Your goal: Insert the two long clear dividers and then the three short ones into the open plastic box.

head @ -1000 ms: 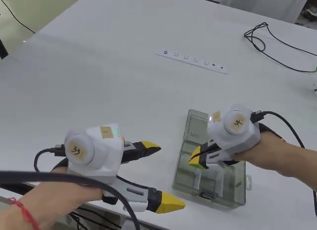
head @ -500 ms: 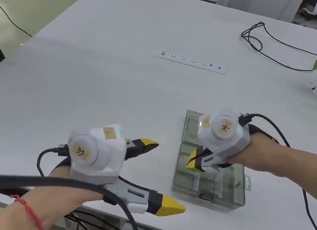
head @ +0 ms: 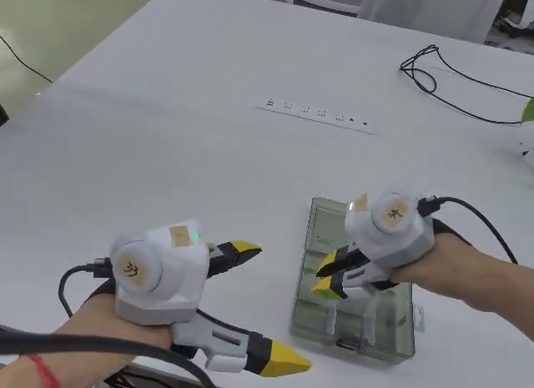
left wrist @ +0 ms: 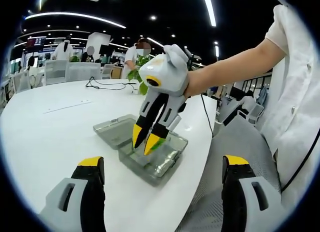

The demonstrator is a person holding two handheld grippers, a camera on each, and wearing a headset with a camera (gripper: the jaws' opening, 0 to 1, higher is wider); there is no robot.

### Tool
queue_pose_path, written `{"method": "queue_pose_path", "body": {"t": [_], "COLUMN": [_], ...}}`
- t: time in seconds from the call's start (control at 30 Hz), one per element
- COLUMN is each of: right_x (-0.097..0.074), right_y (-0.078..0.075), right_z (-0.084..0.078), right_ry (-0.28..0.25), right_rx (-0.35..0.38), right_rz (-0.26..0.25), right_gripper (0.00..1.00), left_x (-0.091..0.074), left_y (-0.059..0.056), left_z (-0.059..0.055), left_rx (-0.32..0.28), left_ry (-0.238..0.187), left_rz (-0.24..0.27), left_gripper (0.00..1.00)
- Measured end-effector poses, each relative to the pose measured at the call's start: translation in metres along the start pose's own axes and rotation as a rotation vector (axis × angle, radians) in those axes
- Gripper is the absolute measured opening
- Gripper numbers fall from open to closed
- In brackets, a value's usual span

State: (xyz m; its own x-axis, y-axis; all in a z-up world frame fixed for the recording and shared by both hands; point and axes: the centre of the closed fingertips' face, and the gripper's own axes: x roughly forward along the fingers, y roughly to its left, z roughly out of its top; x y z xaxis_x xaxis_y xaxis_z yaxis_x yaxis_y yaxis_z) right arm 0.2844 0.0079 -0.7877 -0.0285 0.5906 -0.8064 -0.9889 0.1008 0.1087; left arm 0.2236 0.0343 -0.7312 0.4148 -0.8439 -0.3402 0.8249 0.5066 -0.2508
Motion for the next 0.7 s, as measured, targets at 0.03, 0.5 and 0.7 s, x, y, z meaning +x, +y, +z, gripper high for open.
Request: {"method": "queue_pose_path", "body": {"t": [0.03, 0.5, 0.7], "right_x": [-0.006, -0.073, -0.096], "right_y": [-0.001, 0.0, 0.001], "right_z": [0.004, -0.007, -0.039], "right_ry": [-0.026, -0.124, -0.098], "right_rx": [0.021, 0.065, 0.084], "right_rz": [-0.002, -0.038, -0.067], "right_gripper": [0.2, 0.36, 0.42], "left_x": [0.0, -0.001, -0.001], "left_y": [0.0, 0.005, 0.005], "left_z": [0.001, 0.005, 0.005], "left_rx": [0.002, 0.008, 0.007], "left_ry": [-0.002, 0.006, 0.014], "left_rz": [0.002, 0.012, 0.009], "left_gripper": [1.0, 1.0, 1.0]}}
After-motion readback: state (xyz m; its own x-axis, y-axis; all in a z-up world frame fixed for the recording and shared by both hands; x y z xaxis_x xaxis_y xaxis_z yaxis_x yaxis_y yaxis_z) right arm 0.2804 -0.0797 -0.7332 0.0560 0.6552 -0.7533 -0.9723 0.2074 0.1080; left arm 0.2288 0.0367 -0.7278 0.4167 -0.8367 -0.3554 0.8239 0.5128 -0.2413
